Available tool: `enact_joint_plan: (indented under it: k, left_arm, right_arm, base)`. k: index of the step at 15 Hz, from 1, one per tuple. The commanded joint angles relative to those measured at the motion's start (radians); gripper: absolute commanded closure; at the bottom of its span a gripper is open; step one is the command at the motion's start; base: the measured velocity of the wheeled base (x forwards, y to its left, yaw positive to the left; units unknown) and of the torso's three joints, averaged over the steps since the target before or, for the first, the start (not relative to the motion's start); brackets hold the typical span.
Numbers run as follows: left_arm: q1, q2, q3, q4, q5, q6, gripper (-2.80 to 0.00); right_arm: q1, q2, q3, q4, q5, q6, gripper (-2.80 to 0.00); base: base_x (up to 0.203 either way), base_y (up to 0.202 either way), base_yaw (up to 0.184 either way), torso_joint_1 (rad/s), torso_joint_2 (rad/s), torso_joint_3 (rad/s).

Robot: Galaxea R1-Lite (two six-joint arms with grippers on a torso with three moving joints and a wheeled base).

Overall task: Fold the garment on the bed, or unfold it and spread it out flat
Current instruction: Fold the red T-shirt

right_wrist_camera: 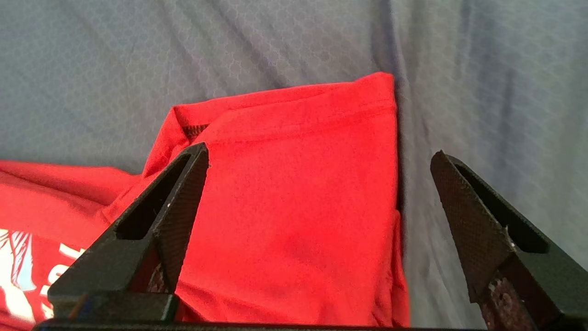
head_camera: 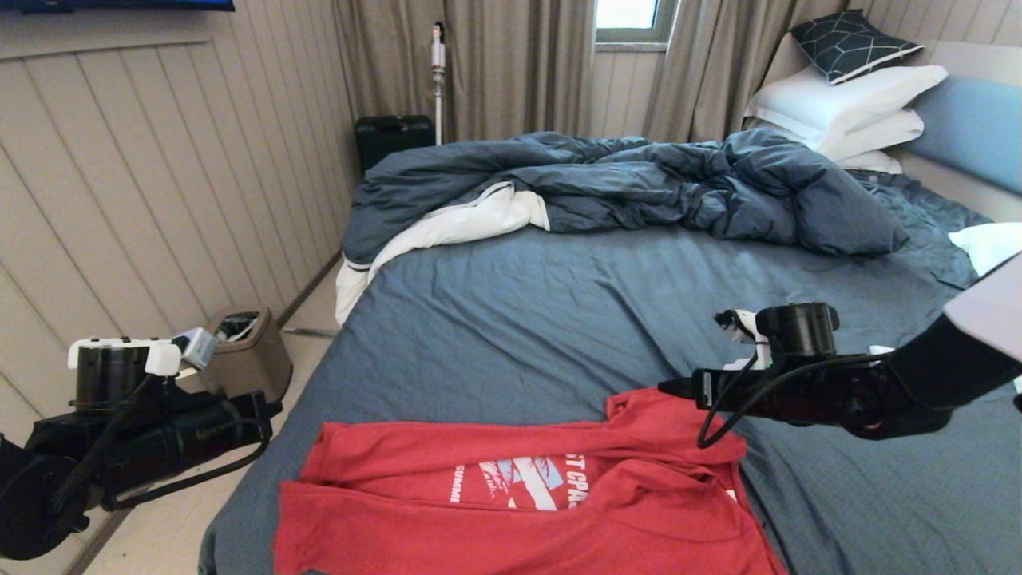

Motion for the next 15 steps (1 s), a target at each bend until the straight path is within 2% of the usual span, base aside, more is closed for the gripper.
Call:
enact_joint_plan:
  k: [1,9,10,15]
  left_arm:
    - [0.005,0.004,-0.001,-0.005,-0.003,-0.002,0.0]
    - [0.005,0.021,-0.004,-0.005,-0.01,-0.001,0.0]
    - [0.005,0.022,-0.004,-0.005,-0.01,-0.001,0.0]
    - [0.005,0.033,-0.003,-0.005,-0.01,-0.004,0.0]
  right_arm:
    - [0.008,0.033,-0.015,-0.003,0.001,0.002,-2.8]
    - [0.017,0.083,-0.05,-0.001,-0.004,0.004,-2.8]
    - [0.019,0.082,-0.05,-0.001,-0.004,0.004,0.0]
    - [0.023,0.062,-0.049,-0.003,-0.005,0.005,0.0]
  base:
    - [0.0,0.0,0.0,0.0,0.0,0.0]
    - [0.0,0.0,0.0,0.0,0.0,0.0]
    - [0.0,0.0,0.0,0.0,0.0,0.0]
    - [0.0,0.0,0.0,0.0,0.0,0.0]
